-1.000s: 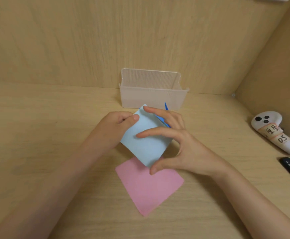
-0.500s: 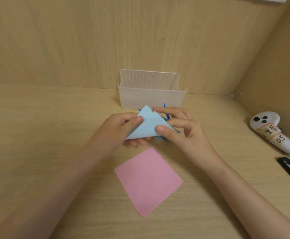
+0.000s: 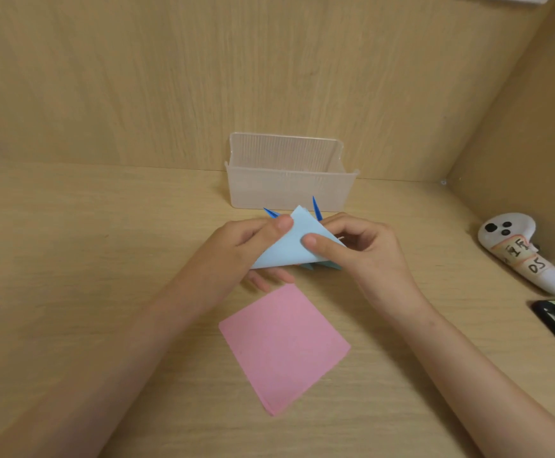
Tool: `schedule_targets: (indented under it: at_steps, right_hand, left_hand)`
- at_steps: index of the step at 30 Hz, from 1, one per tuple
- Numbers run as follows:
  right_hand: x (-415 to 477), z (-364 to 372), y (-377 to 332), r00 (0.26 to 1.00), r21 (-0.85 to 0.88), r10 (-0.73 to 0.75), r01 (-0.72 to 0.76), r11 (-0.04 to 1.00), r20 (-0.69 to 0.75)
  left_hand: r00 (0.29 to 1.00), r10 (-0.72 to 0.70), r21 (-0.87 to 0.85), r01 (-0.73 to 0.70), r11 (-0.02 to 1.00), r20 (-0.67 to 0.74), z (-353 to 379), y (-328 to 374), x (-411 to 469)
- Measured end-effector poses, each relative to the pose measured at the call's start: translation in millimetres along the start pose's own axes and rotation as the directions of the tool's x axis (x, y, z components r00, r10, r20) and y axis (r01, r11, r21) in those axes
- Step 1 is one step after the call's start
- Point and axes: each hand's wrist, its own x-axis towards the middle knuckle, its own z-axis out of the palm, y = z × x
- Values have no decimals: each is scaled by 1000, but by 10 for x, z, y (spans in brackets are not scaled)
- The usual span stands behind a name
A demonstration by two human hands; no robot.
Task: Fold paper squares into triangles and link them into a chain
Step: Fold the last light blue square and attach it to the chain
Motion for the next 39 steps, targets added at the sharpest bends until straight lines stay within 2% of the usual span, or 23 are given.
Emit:
schedule_targets:
  at_steps: [4, 9, 15, 24, 28, 31, 34, 39]
  right_hand:
    - [-1, 5, -12, 1000, -14, -1, 1, 1000, -11]
    - [-15, 18, -40, 999, 4, 15, -14, 1000, -32]
    - [2, 40, -73, 996, 145, 26, -13, 989, -87]
    - [-3, 27, -67, 991, 88, 83, -74, 993, -103]
    - [-3, 24, -57, 993, 64, 88, -84, 994, -78]
    - [-8, 39, -55, 996, 25, 87, -86, 996, -27]
    - [-21, 50, -55, 997, 22, 81, -81, 996, -3]
    - [-33, 58, -51, 998, 11, 68, -69, 998, 18]
  left_hand:
    - [998, 56, 86, -56, 995, 3, -18, -60, 16]
    - [996, 82, 95, -80, 992, -19, 3, -77, 9]
    - [995, 100, 122, -98, 988, -8, 15, -70, 17]
    - [996, 86, 108, -84, 991, -10, 28, -54, -2]
    - [999, 35, 123, -35, 992, 1, 28, -53, -5]
    - [995, 71, 151, -59, 987, -72, 15, -47, 3]
    - [975, 117, 70, -105, 992, -187, -20, -26, 21]
    - [960, 163, 98, -144, 985, -228, -12, 2, 10]
